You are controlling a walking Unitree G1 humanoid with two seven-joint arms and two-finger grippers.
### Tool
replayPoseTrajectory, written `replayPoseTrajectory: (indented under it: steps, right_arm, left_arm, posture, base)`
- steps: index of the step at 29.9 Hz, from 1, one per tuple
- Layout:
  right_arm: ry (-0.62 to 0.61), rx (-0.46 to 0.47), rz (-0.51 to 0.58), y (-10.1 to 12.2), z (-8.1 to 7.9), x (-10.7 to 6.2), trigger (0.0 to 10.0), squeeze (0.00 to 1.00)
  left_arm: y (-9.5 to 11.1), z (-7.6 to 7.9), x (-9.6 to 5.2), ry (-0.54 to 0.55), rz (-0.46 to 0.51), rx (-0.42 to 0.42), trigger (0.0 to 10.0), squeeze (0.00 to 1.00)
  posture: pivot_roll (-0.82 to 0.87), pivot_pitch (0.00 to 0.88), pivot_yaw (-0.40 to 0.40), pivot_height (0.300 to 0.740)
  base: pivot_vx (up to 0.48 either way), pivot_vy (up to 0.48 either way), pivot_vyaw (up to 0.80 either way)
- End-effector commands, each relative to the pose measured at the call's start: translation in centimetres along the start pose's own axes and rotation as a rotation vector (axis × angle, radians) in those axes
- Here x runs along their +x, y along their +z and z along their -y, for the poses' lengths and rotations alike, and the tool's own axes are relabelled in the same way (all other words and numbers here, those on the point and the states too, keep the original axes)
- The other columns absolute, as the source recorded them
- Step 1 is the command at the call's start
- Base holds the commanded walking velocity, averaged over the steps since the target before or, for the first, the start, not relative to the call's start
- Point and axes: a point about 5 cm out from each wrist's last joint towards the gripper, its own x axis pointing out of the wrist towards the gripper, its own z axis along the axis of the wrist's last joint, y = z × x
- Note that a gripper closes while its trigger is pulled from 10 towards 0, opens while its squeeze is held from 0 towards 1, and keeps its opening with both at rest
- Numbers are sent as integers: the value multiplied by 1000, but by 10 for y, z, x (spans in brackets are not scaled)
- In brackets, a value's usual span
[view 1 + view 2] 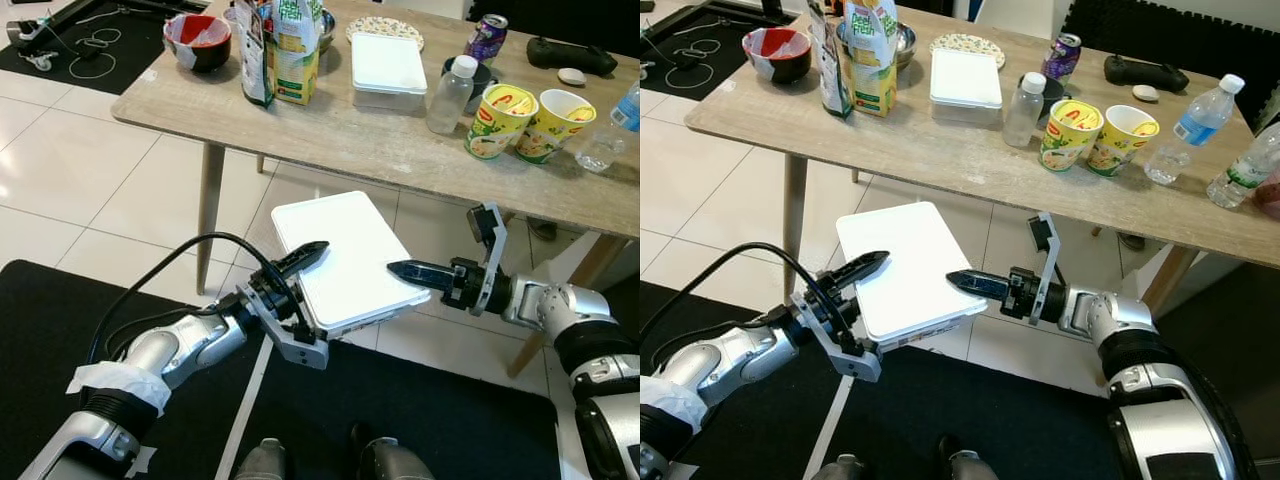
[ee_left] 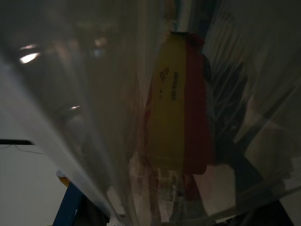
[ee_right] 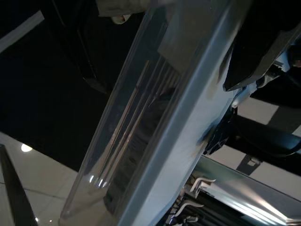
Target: Restocking fridge
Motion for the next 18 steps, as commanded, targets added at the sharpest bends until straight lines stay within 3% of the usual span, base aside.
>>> replayPoseTrajectory:
  steps: [1, 8, 9, 10, 11, 12, 18]
  right_arm:
    - [4, 19, -34, -7, 1, 1, 10000, 0]
    - [55, 36, -53, -10, -2, 4, 10000, 0]
    - [77, 42, -67, -11, -4, 4, 7608, 0]
    - [77, 42, -67, -11, -4, 4, 7608, 0]
    - [91, 46, -76, -11, -5, 4, 4157, 0]
    - [97, 49, -79, -11, -6, 4, 0, 0]
    - [98, 50, -69, -7, -7, 3, 0, 0]
  left_arm:
    - [5, -2, 5, 28, 42, 5, 10000, 0]
    - [9, -4, 9, 48, 60, 10, 10000, 0]
    - [10, -3, 10, 50, 68, 7, 10000, 0]
    - [10, -3, 10, 50, 68, 7, 10000, 0]
    - [11, -3, 11, 51, 74, 3, 10000, 0]
    - [13, -3, 12, 51, 81, -1, 10000, 0]
    - [15, -2, 14, 58, 98, -3, 10000, 0]
  posture:
    - [61, 179, -109, 740]
    - [62, 184, -112, 740]
    - [62, 185, -112, 740]
    - [62, 185, -112, 740]
    - [61, 185, -112, 740]
    - [59, 184, -112, 740]
    - [56, 186, -111, 740]
  base:
    - [0, 0, 0]
    - [0, 0, 0]
    - [0, 0, 0]
    - [0, 0, 0]
    - [0, 0, 0]
    - [0, 0, 0]
    - [0, 0, 0]
